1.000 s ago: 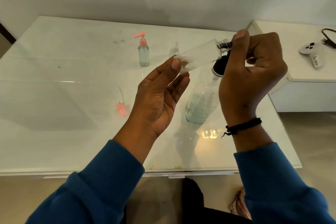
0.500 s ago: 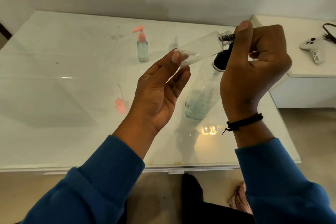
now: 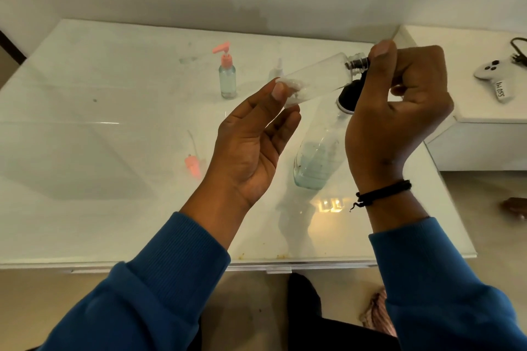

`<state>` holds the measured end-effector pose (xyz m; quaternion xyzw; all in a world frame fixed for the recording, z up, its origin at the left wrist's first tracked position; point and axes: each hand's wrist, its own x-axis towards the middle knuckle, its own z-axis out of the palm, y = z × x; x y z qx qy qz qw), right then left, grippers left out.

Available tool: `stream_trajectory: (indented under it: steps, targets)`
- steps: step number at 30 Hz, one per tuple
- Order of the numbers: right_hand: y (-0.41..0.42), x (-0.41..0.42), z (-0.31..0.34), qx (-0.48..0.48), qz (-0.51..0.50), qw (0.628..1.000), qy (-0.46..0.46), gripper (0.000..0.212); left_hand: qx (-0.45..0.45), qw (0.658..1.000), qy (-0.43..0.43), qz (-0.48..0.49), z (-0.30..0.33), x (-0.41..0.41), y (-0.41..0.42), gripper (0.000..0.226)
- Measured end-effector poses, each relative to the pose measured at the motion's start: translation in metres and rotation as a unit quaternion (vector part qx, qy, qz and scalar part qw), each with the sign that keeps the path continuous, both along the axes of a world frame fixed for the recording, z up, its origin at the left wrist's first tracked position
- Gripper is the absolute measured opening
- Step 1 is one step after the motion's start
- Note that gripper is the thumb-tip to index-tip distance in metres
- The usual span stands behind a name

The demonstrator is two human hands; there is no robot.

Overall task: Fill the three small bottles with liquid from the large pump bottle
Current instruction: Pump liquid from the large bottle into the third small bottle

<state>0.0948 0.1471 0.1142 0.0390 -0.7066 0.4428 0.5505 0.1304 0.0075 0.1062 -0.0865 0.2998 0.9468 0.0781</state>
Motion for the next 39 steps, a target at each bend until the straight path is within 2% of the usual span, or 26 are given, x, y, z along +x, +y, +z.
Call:
stream_trajectory:
  steps: [39]
  targets:
    - [-0.001,0.000,-0.002,-0.012,0.015,1.000,-0.001,0.028,0.005,1.000,-0.004,0.001,-0.001,0.000,0.000,0.016]
